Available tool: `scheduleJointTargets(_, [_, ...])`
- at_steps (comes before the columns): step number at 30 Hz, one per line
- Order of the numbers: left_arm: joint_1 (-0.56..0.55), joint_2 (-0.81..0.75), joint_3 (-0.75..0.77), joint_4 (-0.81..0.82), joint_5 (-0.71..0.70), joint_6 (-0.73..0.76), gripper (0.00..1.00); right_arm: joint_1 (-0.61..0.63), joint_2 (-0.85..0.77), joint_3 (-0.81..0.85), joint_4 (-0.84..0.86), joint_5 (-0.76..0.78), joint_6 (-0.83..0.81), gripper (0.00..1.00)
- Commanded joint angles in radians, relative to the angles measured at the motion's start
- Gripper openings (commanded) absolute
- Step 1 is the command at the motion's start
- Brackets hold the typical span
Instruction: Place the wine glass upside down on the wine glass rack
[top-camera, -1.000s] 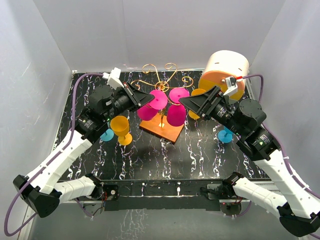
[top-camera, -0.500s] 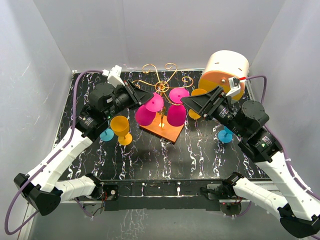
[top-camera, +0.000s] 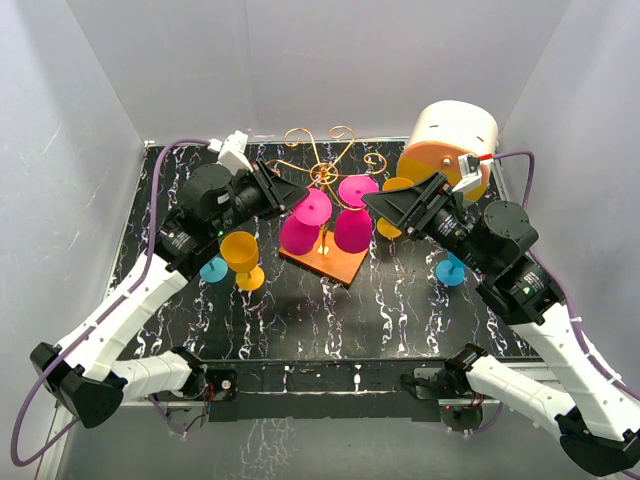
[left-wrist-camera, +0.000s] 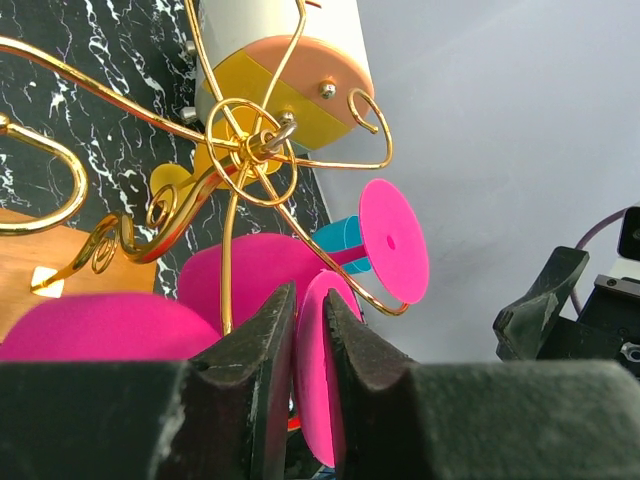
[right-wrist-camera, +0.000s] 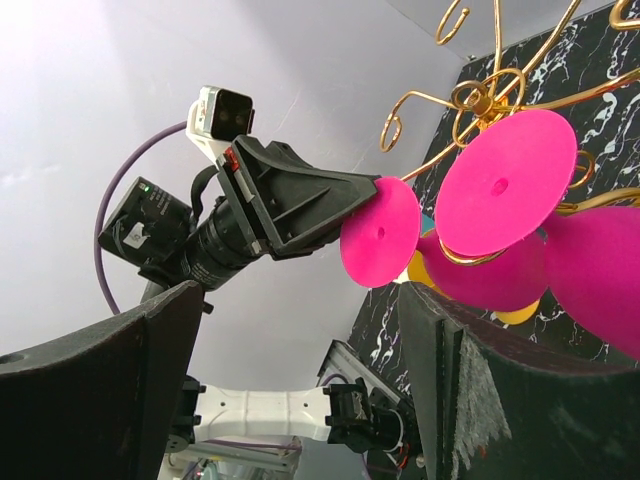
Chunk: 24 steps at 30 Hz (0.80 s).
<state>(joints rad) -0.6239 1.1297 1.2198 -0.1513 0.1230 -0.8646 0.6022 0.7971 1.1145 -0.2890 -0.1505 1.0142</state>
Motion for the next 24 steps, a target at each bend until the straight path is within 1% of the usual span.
scheduleJointTargets(1, [0.004,0.013,0.063,0.013,0.027,0.038,0.17,0.005,-0.021,0.002,0.013,0.024,-0.020,0.77])
scheduleJointTargets(9, [0.004,0.047,0.099,-0.013,-0.003,0.076,0.19,0.005,-0.033,0.000,-0.014,0.067,-0.050,0.77])
scheduleJointTargets(19, [0.004,0.083,0.170,-0.086,-0.059,0.141,0.27,0.004,-0.052,-0.018,-0.089,0.190,-0.112,0.77])
scheduleJointTargets(22, [0.004,0.080,0.178,-0.094,-0.075,0.160,0.34,0.005,-0.054,-0.014,-0.136,0.259,-0.145,0.77])
scheduleJointTargets(24, [0.004,0.080,0.187,-0.108,-0.095,0.173,0.37,0.004,-0.054,0.003,-0.205,0.362,-0.204,0.76])
